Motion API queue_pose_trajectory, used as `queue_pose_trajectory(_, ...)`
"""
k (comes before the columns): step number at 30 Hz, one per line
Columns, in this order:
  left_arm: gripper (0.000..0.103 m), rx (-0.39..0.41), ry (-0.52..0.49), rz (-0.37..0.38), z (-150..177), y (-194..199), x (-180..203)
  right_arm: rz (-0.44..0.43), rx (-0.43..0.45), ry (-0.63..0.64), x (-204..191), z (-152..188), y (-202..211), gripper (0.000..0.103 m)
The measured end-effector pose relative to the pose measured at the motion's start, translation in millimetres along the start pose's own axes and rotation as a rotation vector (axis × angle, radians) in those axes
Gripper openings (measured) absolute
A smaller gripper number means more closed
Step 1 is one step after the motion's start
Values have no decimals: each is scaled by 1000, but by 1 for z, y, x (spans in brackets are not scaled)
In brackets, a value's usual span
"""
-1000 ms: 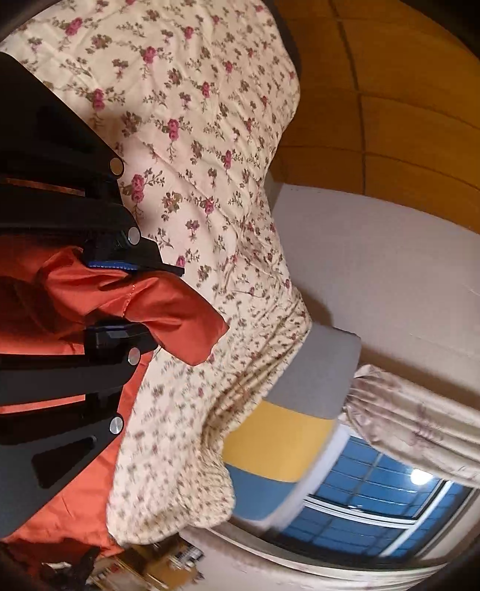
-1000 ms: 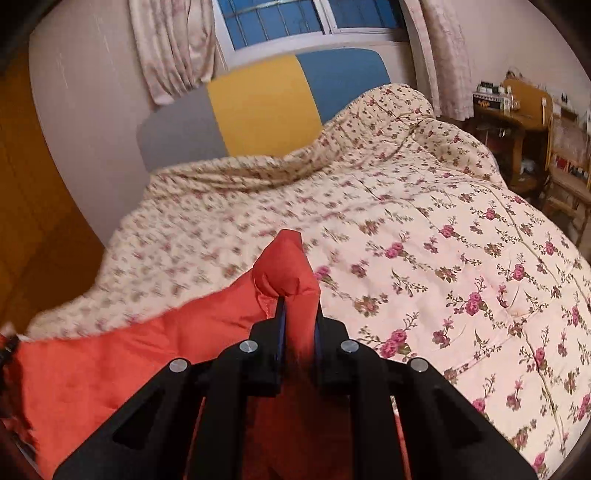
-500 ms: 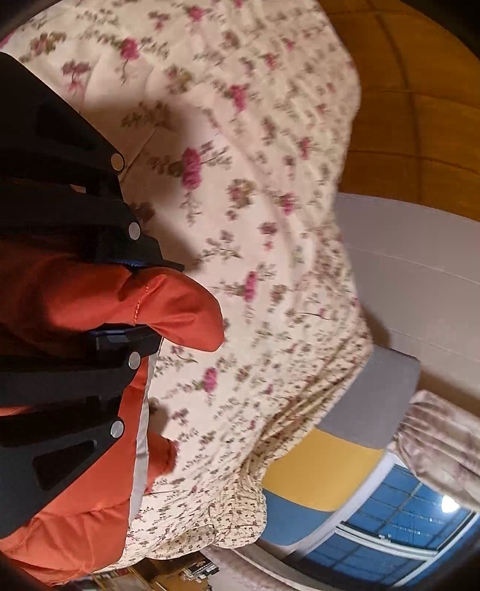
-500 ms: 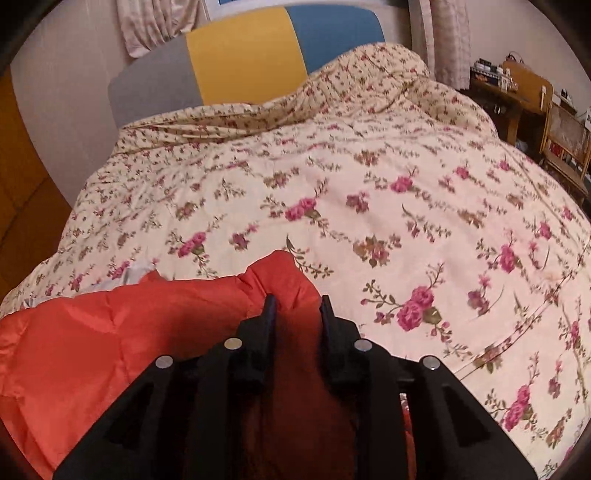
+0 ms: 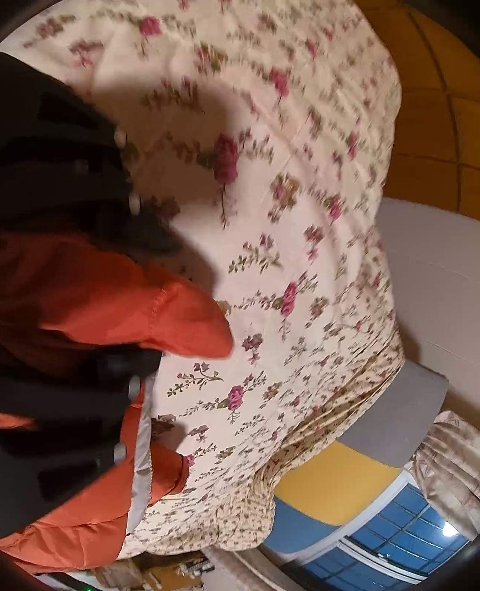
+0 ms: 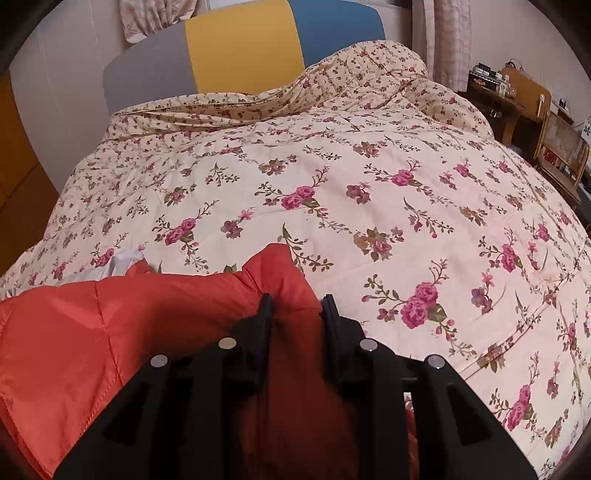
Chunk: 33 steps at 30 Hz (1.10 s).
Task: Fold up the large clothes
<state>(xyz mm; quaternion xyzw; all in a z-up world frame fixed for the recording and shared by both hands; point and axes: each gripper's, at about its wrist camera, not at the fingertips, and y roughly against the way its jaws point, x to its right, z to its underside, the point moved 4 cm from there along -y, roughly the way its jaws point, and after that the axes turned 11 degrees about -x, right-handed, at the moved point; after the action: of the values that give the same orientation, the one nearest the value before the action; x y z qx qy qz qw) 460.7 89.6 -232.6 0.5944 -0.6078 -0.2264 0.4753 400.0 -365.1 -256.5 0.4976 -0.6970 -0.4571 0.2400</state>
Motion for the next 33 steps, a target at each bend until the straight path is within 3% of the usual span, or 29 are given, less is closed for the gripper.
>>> queue_pose_trajectory(1,68,26,-6,-8,3,12,2,6,1,1,0,0,0,29)
queue_pose_trajectory(3,69,69,-14,-7,9,35,6,19,1,1,-1,0,0,33)
queue_pose_trajectory(5,69,181,-11,-1,25,77,16,37,3,0,-1,0,1,35)
queue_pose_trajectory(7,69,265,-31,40,39,108,34,47,3,1,-1,-1,1,37)
queue_pose_trajectory(9,69,299,-108,89,50,126,63,56,5,0,-1,0,1,40)
queue_pose_trajectory(11,69,293,-232,73,57,127,101,63,6,-4,1,1,2,42)
queue_pose_trajectory(15,69,268,-348,-15,58,95,142,75,8,-10,2,1,4,46)
queue_pose_trajectory(18,70,157,-386,-107,60,45,145,73,8,-12,2,2,4,48)
queue_pose_trajectory(19,73,106,-356,-82,62,28,138,65,8,-15,3,2,4,48)
queue_pose_trajectory(21,74,111,-317,-31,61,22,130,55,6,-22,3,2,3,49)
queue_pose_trajectory(28,75,93,-310,-4,63,5,125,57,14,-24,1,2,6,49)
queue_pose_trajectory(33,75,85,-300,14,64,3,121,-24,143,-1,-5,7,54,51)
